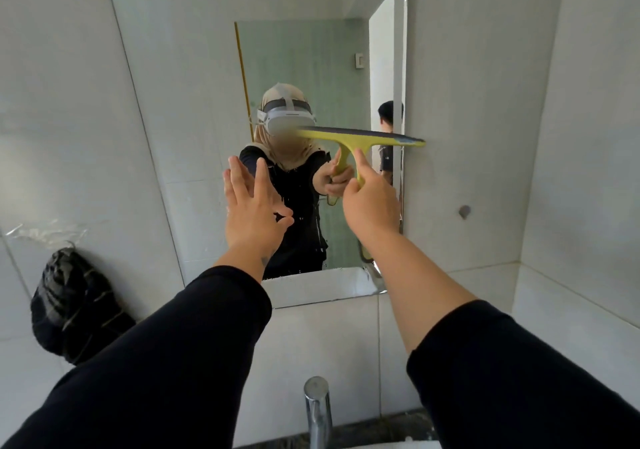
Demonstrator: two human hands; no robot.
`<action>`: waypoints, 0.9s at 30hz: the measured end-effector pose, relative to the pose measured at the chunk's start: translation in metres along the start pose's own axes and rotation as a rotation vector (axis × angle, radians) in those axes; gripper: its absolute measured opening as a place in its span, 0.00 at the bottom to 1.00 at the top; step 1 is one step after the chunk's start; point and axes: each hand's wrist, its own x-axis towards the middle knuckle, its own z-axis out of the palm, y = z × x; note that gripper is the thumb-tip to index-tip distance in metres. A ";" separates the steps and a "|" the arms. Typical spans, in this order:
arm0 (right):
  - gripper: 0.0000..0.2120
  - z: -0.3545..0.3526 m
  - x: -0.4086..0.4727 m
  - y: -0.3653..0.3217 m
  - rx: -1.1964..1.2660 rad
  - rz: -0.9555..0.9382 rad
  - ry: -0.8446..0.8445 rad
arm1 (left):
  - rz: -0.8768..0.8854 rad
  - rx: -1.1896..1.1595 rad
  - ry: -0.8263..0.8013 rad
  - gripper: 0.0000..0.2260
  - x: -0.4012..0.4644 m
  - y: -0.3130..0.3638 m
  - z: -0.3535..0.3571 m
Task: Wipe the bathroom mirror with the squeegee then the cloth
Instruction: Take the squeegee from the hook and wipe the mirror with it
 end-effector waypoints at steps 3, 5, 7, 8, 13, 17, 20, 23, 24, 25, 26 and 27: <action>0.24 0.012 -0.008 -0.011 0.150 0.079 0.019 | 0.011 0.024 0.001 0.43 0.000 -0.005 -0.004; 0.25 0.020 -0.014 -0.017 0.211 0.101 0.023 | 0.010 0.051 -0.004 0.42 -0.001 -0.010 -0.007; 0.25 0.029 -0.022 -0.022 0.224 0.102 0.016 | -0.008 0.071 -0.011 0.41 -0.005 -0.018 -0.011; 0.25 0.033 -0.027 -0.024 0.222 0.099 0.010 | -0.015 0.082 -0.011 0.41 -0.007 -0.023 -0.013; 0.24 0.067 -0.053 -0.044 0.238 0.072 -0.028 | -0.054 0.124 -0.010 0.42 -0.021 -0.051 -0.031; 0.25 0.092 -0.067 -0.062 0.218 0.033 -0.072 | -0.103 0.144 -0.015 0.41 -0.029 -0.071 -0.046; 0.24 0.105 -0.075 -0.072 0.201 0.006 -0.082 | -0.150 0.163 -0.023 0.42 -0.034 -0.089 -0.056; 0.24 0.114 -0.082 -0.076 0.129 -0.021 -0.134 | -0.185 0.179 -0.024 0.42 -0.038 -0.103 -0.063; 0.24 0.115 -0.082 -0.076 0.104 -0.025 -0.138 | -0.188 0.180 -0.021 0.42 -0.040 -0.107 -0.064; 0.24 0.115 -0.082 -0.076 0.082 -0.034 -0.137 | -0.190 0.179 -0.020 0.42 -0.041 -0.109 -0.065; 0.25 0.115 -0.083 -0.074 0.045 -0.056 -0.143 | -0.194 0.174 -0.021 0.42 -0.042 -0.110 -0.065; 0.25 0.114 -0.084 -0.073 -0.010 -0.101 -0.161 | -0.198 0.167 -0.022 0.42 -0.043 -0.111 -0.065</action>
